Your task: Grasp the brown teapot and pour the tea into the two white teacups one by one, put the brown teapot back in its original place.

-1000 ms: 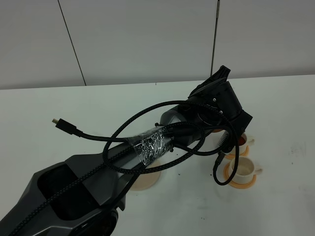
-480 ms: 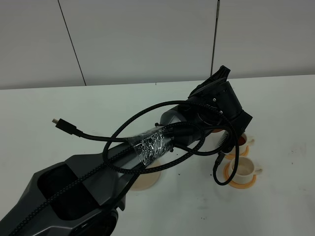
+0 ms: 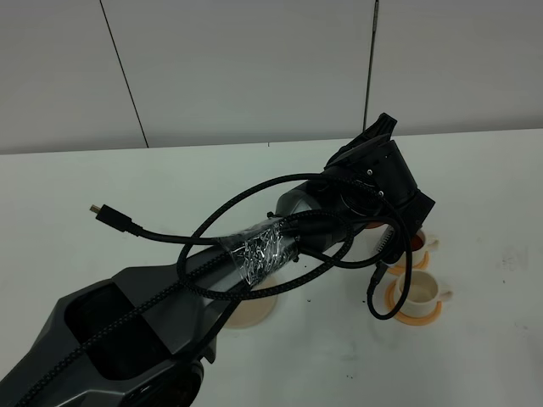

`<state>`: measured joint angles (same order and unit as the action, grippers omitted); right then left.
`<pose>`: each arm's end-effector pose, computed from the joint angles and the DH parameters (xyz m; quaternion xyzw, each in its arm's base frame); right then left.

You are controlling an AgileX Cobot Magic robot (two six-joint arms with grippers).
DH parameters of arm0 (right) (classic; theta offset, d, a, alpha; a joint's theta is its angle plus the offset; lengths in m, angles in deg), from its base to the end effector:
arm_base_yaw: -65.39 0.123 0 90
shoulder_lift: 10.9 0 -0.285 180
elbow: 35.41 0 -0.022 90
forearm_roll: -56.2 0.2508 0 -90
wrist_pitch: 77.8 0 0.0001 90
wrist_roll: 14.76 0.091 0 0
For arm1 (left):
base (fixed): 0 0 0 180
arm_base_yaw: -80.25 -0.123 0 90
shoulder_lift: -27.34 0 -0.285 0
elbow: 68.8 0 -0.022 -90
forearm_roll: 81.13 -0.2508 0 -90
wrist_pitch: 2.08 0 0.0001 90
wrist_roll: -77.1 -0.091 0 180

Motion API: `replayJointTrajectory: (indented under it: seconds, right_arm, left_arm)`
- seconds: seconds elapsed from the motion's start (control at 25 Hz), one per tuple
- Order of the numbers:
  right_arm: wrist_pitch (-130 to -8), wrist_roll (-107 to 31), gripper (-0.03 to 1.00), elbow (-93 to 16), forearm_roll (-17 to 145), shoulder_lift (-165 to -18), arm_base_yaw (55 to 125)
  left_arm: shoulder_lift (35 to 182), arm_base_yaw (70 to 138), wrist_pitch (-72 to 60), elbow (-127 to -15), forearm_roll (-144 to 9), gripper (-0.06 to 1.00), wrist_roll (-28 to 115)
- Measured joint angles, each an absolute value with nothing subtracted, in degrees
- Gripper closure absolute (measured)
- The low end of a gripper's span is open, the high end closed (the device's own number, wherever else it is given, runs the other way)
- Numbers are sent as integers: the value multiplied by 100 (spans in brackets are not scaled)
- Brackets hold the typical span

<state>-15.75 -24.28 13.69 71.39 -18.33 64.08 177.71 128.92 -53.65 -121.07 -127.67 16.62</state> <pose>-0.0067 0.0212 0.2752 -0.0674 0.8496 0.0837 0.5164 0.4009 -0.3774 0.1938 0.8130 0.3868 0.3857 0.2017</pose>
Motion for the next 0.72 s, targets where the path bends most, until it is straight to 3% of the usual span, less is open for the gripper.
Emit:
replayJointTrajectory:
  seconds: [0.72]
  right_arm:
    - [-1575, -2434, 67, 1369, 7139, -1833, 6408]
  left_arm:
    - [17771, 12892, -5359, -12107, -12753, 78, 1662]
